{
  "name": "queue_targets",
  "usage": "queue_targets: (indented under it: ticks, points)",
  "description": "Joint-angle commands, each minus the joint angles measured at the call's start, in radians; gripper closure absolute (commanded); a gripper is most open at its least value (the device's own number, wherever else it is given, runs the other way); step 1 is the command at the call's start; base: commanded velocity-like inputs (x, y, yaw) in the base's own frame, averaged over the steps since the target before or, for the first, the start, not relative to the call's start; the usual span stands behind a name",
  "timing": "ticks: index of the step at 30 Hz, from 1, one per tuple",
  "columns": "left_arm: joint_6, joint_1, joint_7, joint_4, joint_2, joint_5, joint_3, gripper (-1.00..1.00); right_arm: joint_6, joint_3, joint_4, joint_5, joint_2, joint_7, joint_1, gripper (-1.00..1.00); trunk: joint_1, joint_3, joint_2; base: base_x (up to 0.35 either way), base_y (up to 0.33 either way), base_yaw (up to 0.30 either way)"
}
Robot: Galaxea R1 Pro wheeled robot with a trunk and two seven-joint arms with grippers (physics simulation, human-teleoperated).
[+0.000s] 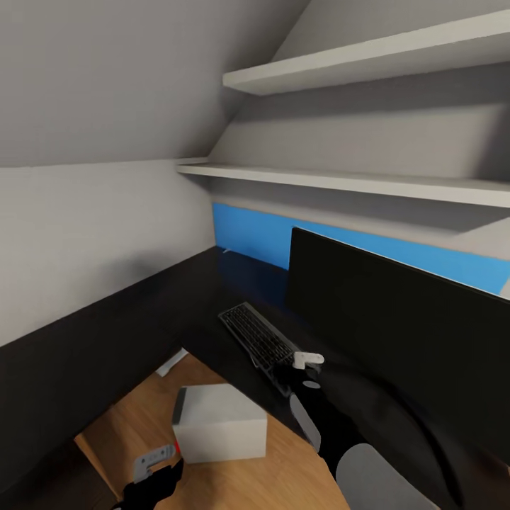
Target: In the bedroom, organize the workspace by keeping the computer under the desk, ensuring the monitor is on the desk, placing the keyboard on the desk next to the monitor, placing the mouse on the desk next to the keyboard, moving the folder from the swivel chair onto the desk next to the mouse, stacking the notebook on top of the folder with the pen on top of the notebook, and positioning the swivel chair next to the desk.
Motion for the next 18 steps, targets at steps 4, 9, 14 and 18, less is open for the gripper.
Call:
queue_targets:
  ticks: [4, 9, 14, 18]
  points:
    - [0.004, -0.001, 0.009, 0.002, 0.001, 0.010, -0.006, -1.00, 0.003, 0.003, -0.001, -0.005, -0.001, -0.007, -0.001, -1.00, 0.000, -0.001, -0.001, 0.120, 0.000, 0.000]
    - [0.003, -0.001, 0.009, 0.005, 0.000, 0.010, -0.006, -1.00, 0.002, 0.003, -0.001, -0.005, -0.001, -0.007, -0.001, -1.00, 0.000, -0.001, -0.001, 0.052, -0.001, 0.000]
    - [0.004, -0.001, 0.008, 0.006, 0.001, 0.012, -0.005, -1.00, 0.000, 0.002, -0.001, -0.005, -0.002, -0.007, -0.001, -1.00, 0.000, -0.001, -0.001, 0.116, -0.031, 0.000]
    - [0.004, -0.002, 0.008, 0.013, 0.000, 0.012, -0.006, -1.00, -0.025, 0.002, -0.001, -0.005, -0.003, -0.007, -0.001, -1.00, 0.000, -0.001, -0.001, 0.032, -0.007, 0.000]
